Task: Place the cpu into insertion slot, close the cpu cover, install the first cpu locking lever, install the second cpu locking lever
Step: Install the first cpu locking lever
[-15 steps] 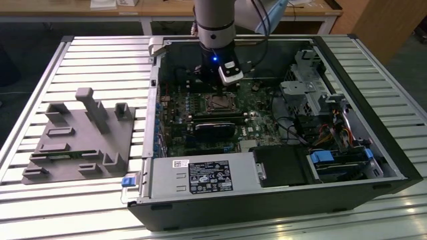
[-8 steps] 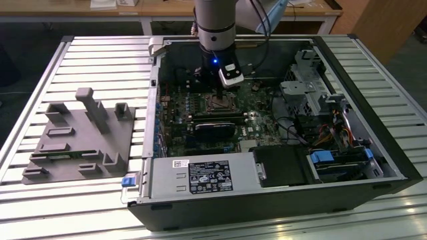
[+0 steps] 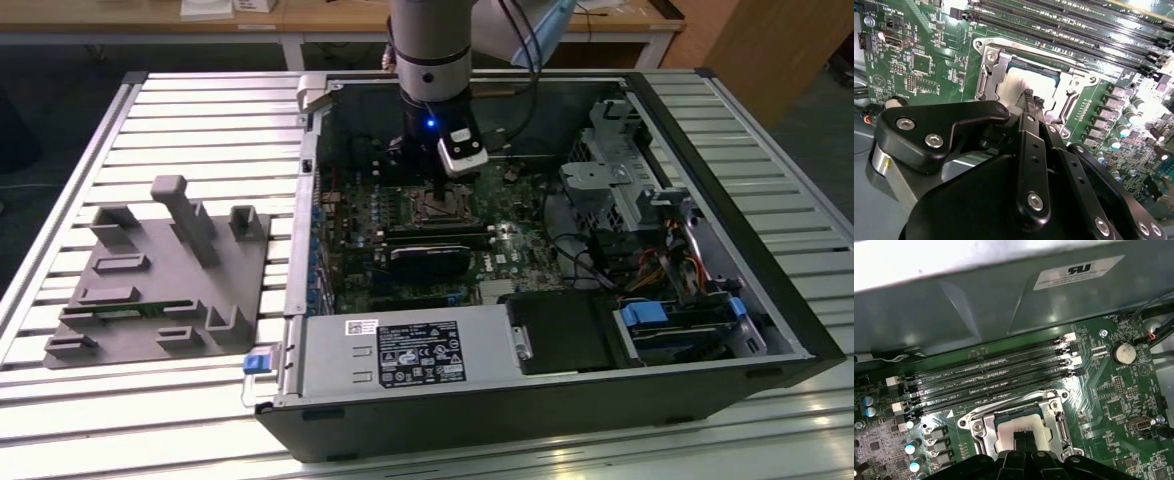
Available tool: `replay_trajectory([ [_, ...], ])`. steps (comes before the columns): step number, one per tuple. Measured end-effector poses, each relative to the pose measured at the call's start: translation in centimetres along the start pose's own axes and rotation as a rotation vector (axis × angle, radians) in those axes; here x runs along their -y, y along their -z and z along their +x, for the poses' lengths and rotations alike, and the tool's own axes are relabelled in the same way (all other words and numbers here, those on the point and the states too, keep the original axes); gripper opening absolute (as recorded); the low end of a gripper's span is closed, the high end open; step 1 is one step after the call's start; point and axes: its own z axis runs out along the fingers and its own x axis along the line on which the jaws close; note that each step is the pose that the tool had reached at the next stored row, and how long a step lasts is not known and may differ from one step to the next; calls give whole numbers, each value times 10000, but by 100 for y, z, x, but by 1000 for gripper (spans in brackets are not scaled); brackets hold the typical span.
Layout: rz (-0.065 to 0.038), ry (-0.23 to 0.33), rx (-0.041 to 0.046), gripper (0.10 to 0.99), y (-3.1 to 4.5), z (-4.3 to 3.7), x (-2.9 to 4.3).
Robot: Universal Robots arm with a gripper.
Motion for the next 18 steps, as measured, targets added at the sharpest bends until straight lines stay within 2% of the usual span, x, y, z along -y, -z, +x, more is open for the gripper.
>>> replay_trajectory([
  [3,43,55,-3,106,0,-2,-1],
  [7,153,184,-25,106,-1,-9,-2],
  [13,162,206,-31,106,4,-11,-3],
  [16,158,206,-28,106,41,-15,-5],
  [18,160,206,-29,106,108,-22,-8],
])
